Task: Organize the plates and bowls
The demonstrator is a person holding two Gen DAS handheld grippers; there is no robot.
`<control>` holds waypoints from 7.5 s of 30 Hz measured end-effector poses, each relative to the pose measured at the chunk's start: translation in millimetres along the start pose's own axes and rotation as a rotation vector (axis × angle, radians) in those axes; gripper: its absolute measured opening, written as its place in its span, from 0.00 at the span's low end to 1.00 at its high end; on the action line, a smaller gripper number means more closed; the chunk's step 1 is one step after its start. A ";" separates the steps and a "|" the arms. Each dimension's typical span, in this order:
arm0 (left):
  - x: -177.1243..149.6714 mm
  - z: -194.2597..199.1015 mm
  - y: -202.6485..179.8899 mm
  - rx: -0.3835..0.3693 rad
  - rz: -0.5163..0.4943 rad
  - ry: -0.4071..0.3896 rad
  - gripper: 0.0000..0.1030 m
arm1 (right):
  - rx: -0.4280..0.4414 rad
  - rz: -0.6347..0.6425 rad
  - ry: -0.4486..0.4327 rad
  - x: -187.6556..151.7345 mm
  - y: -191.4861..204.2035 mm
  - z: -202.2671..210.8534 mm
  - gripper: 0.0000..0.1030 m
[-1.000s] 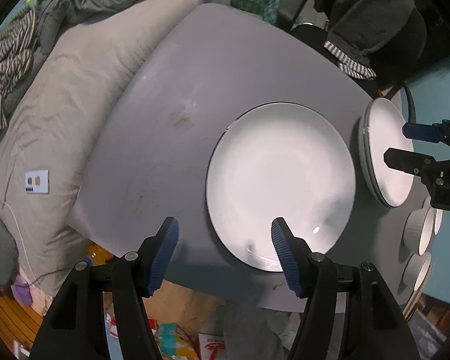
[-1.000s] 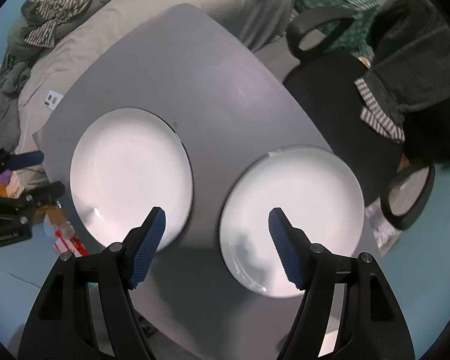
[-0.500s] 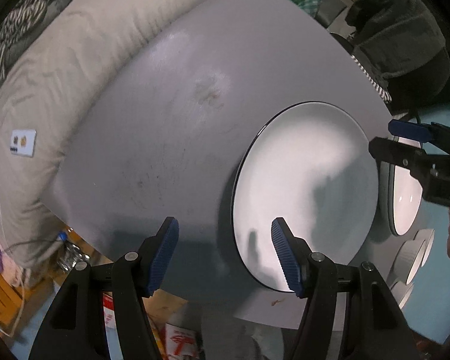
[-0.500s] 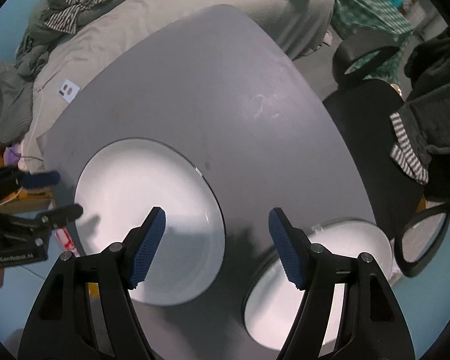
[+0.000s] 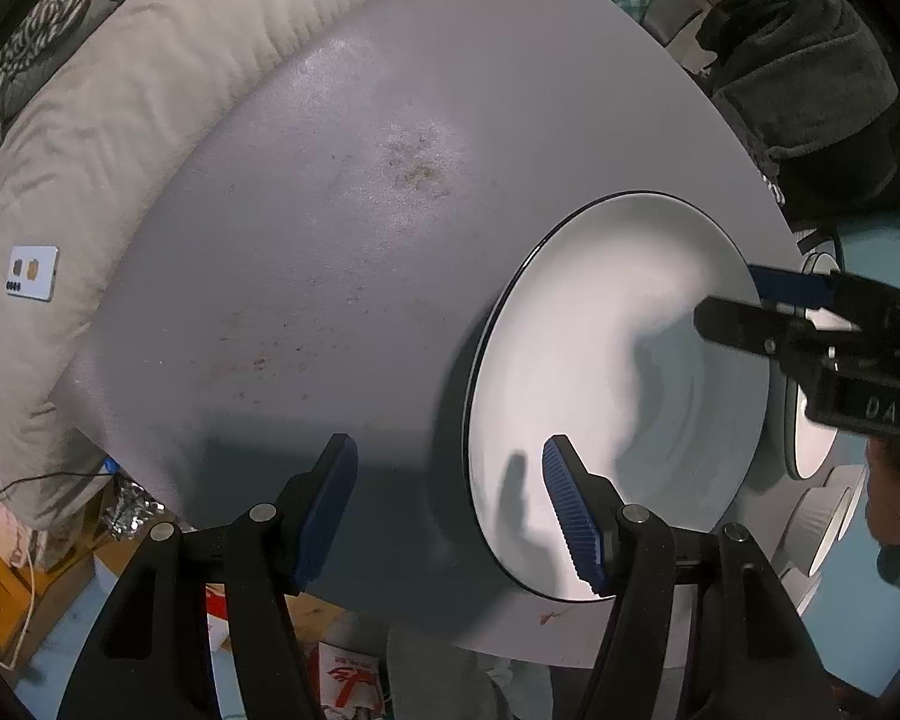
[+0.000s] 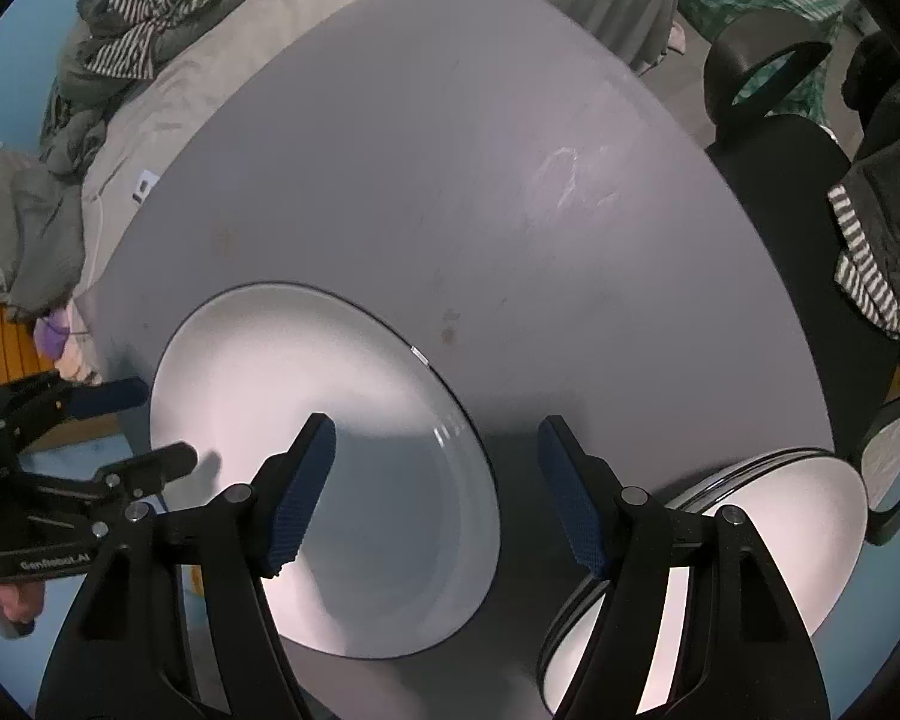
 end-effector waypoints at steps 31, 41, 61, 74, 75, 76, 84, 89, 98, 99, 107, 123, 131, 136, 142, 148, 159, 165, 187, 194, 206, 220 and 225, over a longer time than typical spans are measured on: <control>-0.6 -6.6 -0.3 0.000 -0.031 0.037 0.63 | 0.152 -0.245 0.075 -41.7 -3.5 -17.1 0.16; 4.9 -8.9 -10.4 -0.023 -0.050 0.053 0.24 | 0.137 -0.260 0.003 -50.4 -14.1 -6.2 0.16; 6.2 -7.4 -13.5 -0.060 -0.086 0.044 0.14 | 0.150 -0.357 -0.014 -60.8 -27.5 -4.2 0.17; 5.9 5.0 -29.7 -0.094 -0.113 0.043 0.13 | 0.145 -0.359 -0.010 -69.5 -30.5 13.1 0.16; 6.8 8.4 -31.7 -0.093 -0.118 0.038 0.13 | 0.143 -0.357 -0.014 -69.6 -29.7 17.1 0.16; 7.7 12.0 -34.1 -0.091 -0.127 0.033 0.13 | 0.141 -0.356 -0.017 -70.1 -29.5 20.6 0.16; 11.8 32.1 -60.0 -0.104 -0.172 0.019 0.13 | 0.135 -0.374 -0.047 -72.2 -35.5 47.2 0.16; 16.1 34.1 -87.5 -0.110 -0.224 0.022 0.13 | 0.121 -0.401 -0.063 -78.1 -51.9 60.9 0.16; 21.7 26.0 -150.3 -0.119 -0.324 0.048 0.13 | 0.108 -0.494 -0.095 -97.8 -97.9 80.3 0.16; 22.7 25.0 -156.7 -0.117 -0.336 0.051 0.13 | 0.108 -0.507 -0.099 -100.9 -104.0 82.0 0.16; 28.6 15.6 -202.4 -0.097 -0.409 0.073 0.13 | 0.118 -0.580 -0.120 -123.6 -148.0 94.1 0.16; 36.8 -10.6 -237.9 -0.042 -0.401 0.109 0.13 | 0.127 -0.620 -0.092 -131.4 -195.4 83.0 0.16; 43.5 -15.0 -238.8 0.024 -0.413 0.116 0.14 | 0.147 -0.619 -0.076 -123.8 -201.3 75.6 0.16; 39.6 -21.9 -239.4 0.046 -0.412 0.132 0.14 | 0.143 -0.625 -0.055 -125.0 -202.6 69.1 0.16; 40.8 -22.6 -242.9 0.058 -0.411 0.128 0.14 | 0.143 -0.640 -0.037 -123.5 -202.6 68.2 0.16; 39.3 -23.1 -249.4 0.088 -0.449 0.119 0.20 | 0.148 -0.694 -0.008 -123.2 -205.1 67.1 0.21; 42.3 -18.9 -256.6 0.094 -0.466 0.080 0.38 | 0.078 -0.725 0.014 -119.7 -197.9 71.2 0.44; 43.0 -13.3 -257.8 0.105 -0.472 0.056 0.41 | 0.029 -0.718 0.019 -119.3 -192.4 72.7 0.54; 24.6 30.6 -262.0 0.088 -0.517 -0.061 0.59 | -0.143 -0.707 -0.057 -129.1 -185.2 98.8 0.64; 14.4 65.1 -270.7 0.043 -0.523 -0.144 0.64 | -0.353 -0.654 -0.125 -146.6 -190.6 135.7 0.67; -17.1 120.6 -295.0 -0.057 -0.594 -0.238 0.66 | -0.500 -0.703 -0.236 -197.5 -181.6 201.8 0.67; -47.9 175.8 -318.2 -0.069 -0.663 -0.353 0.74 | -0.539 -0.798 -0.369 -249.6 -147.1 265.9 0.67; -56.7 186.2 -323.7 -0.056 -0.714 -0.382 0.78 | -0.557 -0.831 -0.417 -267.4 -139.5 288.2 0.67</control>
Point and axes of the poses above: each gripper's, at about its wrist camera, not at the fingertips, and z roughly against the way its jaws point, y to its left, x to its top, the point moved 9 cm from there along -z, roughly the way its jaws point, and after that the axes turned 2 degrees about -y, right-handed, at the moved point
